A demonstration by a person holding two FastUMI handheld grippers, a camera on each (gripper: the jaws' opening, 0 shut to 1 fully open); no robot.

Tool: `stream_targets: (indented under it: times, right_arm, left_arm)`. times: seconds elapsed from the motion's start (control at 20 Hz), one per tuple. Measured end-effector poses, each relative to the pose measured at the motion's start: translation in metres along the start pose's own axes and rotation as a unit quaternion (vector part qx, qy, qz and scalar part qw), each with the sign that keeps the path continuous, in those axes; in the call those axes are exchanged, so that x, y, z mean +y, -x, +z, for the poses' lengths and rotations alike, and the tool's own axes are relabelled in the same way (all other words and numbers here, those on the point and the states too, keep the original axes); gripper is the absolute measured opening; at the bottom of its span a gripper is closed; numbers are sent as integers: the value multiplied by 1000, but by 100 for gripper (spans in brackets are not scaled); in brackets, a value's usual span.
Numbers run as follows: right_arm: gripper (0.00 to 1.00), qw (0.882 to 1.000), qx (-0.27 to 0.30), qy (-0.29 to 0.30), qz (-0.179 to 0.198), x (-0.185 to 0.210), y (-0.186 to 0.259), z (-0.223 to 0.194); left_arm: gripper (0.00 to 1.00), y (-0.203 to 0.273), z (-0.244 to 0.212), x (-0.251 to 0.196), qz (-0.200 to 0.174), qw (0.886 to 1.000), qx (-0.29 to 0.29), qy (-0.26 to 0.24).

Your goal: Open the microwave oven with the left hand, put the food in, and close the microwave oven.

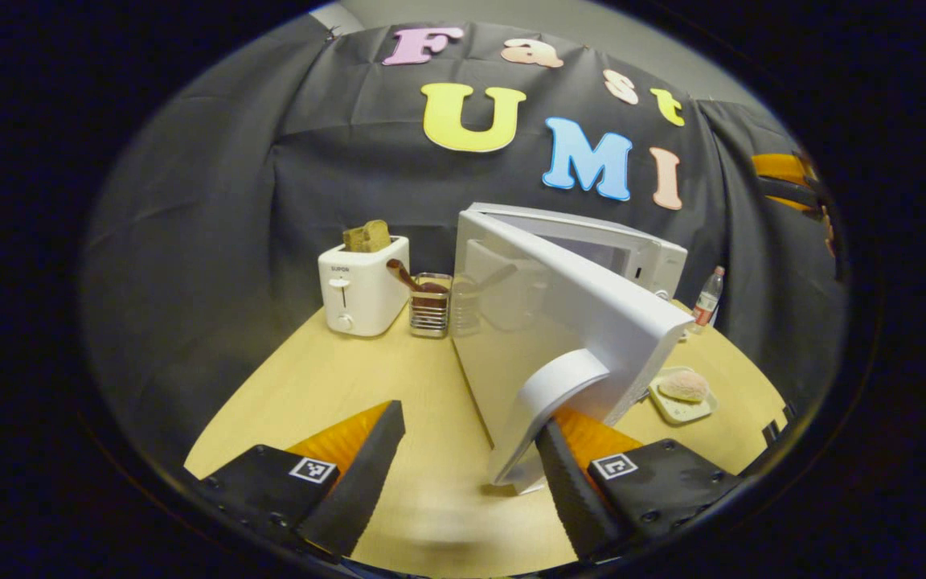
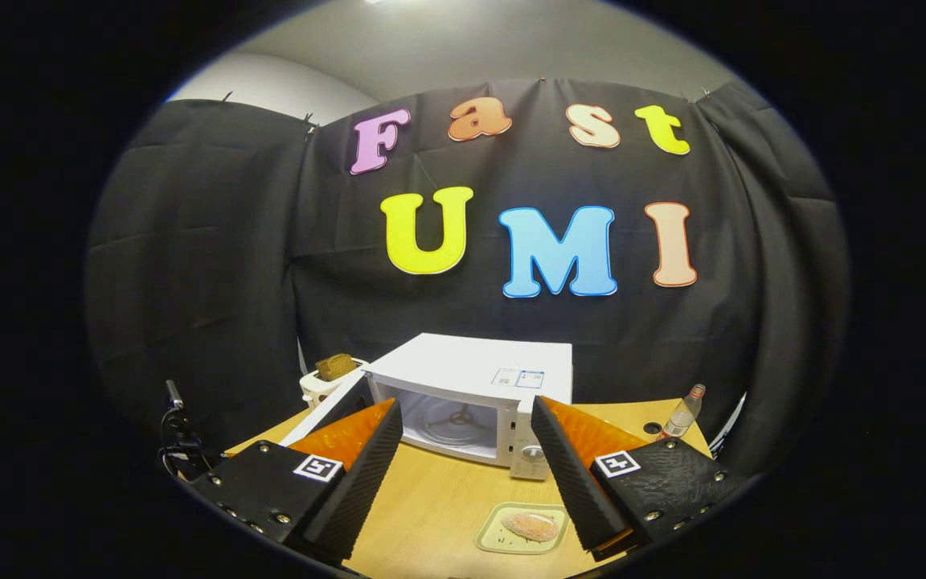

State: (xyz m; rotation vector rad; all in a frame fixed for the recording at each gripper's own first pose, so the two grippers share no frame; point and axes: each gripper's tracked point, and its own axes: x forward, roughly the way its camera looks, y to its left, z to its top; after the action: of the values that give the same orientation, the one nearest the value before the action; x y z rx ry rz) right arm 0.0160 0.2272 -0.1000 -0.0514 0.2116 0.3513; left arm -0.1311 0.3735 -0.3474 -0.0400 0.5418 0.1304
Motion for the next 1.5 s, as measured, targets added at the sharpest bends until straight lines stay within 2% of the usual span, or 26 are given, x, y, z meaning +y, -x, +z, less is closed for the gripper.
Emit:
stream_targets:
  times: [0.4, 0.55, 0.8, 0.9, 1.0, 1.05, 1.1, 1.15, 1.25, 1.3, 1.35, 1.4, 1.5]
  right_arm:
    - [98, 1000, 15, 7, 3, 6, -4, -7]
    - [98, 1000, 20, 8, 7, 2, -3, -11]
    - [98, 999, 36, 9, 31, -11, -8, -23]
    - [98, 998, 43, 13, 40, -25, -14, -29]
    - [98, 997, 57, 24, 55, -39, -22, -42]
    - [98, 995, 72, 32, 68, -44, -28, -55]
    - [98, 992, 92, 40, 82, -51, -32, -70]
    - [98, 988, 118, 47, 90, -60, -36, -91]
    - [98, 977, 179, 53, 102, -81, -46, -137]
    - [98, 970, 216, 56, 102, -92, -50, -159]
    - [98, 961, 250, 58, 107, -99, -53, -185]
    - [99, 953, 275, 58, 110, -104, -55, -204]
    - [99, 938, 319, 63, 116, -115, -58, -236]
  left_arm:
    - [100, 1, -3, 23, -12, 1000, 15, -4]
    - [100, 18, 3, 32, -19, 1000, 11, 3]
    - [100, 54, 20, 52, 38, 998, -16, 38]
    - [97, 71, 34, 41, 56, 996, -39, 51]
    - [100, 84, 44, 30, 73, 994, -51, 60]
    - [94, 91, 53, 19, 77, 993, -61, 62]
    - [97, 97, 64, 9, 80, 992, -73, 59]
    - [94, 104, 77, -3, 83, 992, -83, 55]
    - [97, 113, 104, -34, 82, 989, -109, 48]
    - [94, 115, 119, -51, 77, 988, -123, 47]
    - [99, 118, 133, -67, 72, 987, -137, 44]
    - [99, 118, 145, -82, 68, 986, -147, 39]
    - [96, 120, 161, -109, 62, 985, -157, 25]
